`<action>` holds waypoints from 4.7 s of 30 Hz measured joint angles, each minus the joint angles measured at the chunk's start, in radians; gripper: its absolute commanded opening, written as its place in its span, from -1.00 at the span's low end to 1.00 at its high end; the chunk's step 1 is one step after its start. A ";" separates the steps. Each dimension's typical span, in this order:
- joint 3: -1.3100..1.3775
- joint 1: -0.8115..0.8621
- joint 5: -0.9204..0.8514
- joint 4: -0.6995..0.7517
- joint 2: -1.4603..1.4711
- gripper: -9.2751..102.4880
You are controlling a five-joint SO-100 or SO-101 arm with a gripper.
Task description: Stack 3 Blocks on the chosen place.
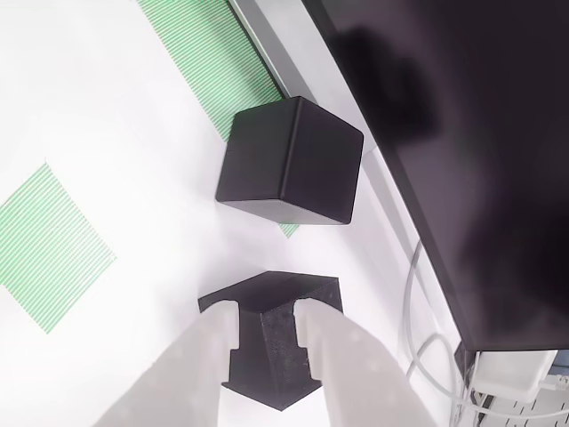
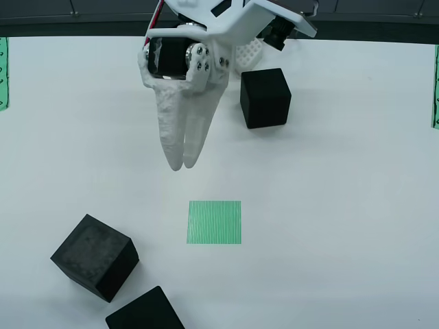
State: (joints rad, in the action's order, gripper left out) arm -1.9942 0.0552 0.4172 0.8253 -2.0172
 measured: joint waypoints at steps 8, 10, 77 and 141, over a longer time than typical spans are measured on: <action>-0.051 0.089 0.189 -0.192 0.077 -0.71; -0.051 0.097 0.273 -0.192 0.109 -0.58; 0.841 -0.006 0.634 0.100 0.979 0.16; 0.785 0.086 0.067 0.216 0.776 0.12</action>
State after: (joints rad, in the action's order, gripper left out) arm -1.2088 0.1411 0.4847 1.0416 -1.2410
